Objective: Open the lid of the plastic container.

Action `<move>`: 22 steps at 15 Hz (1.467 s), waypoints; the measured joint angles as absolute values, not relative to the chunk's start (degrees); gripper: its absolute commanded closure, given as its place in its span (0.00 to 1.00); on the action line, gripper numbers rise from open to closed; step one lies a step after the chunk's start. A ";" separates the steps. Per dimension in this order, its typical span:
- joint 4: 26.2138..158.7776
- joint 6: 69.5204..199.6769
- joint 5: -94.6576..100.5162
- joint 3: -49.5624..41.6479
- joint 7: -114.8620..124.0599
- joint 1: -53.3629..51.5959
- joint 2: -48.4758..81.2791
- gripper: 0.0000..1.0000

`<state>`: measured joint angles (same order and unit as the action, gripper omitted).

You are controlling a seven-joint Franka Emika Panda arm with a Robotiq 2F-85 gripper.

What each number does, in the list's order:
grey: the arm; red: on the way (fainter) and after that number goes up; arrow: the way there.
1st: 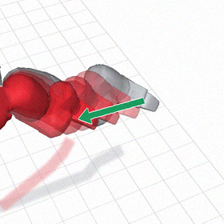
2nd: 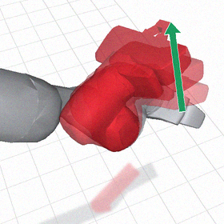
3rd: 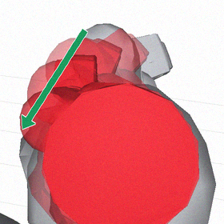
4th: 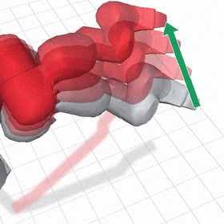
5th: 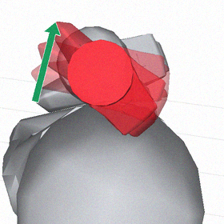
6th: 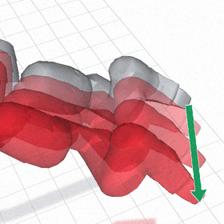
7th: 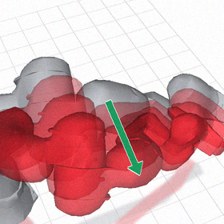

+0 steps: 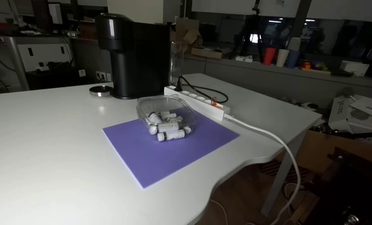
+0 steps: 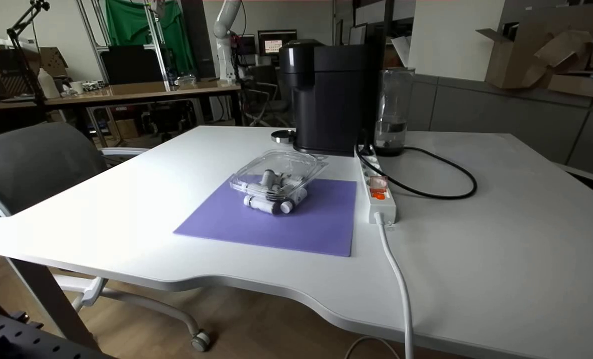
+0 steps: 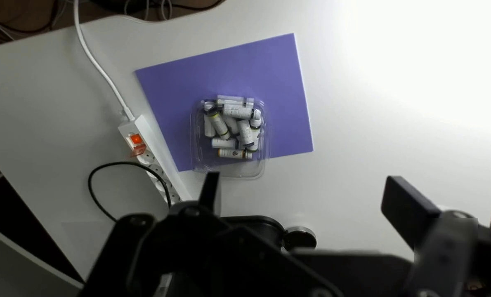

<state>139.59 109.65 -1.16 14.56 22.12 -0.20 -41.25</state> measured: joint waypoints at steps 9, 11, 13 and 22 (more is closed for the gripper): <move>142.24 123.50 -2.07 -4.48 -8.57 0.17 -26.96 0.00; 141.95 125.66 -1.81 -6.89 -12.28 1.18 -22.87 0.00; 141.87 126.40 -1.83 -7.20 -12.81 1.78 -20.81 0.00; 142.23 130.59 -2.20 -7.36 -13.70 1.95 -17.78 0.00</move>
<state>142.23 130.59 -2.20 -7.36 -13.70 1.95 -17.78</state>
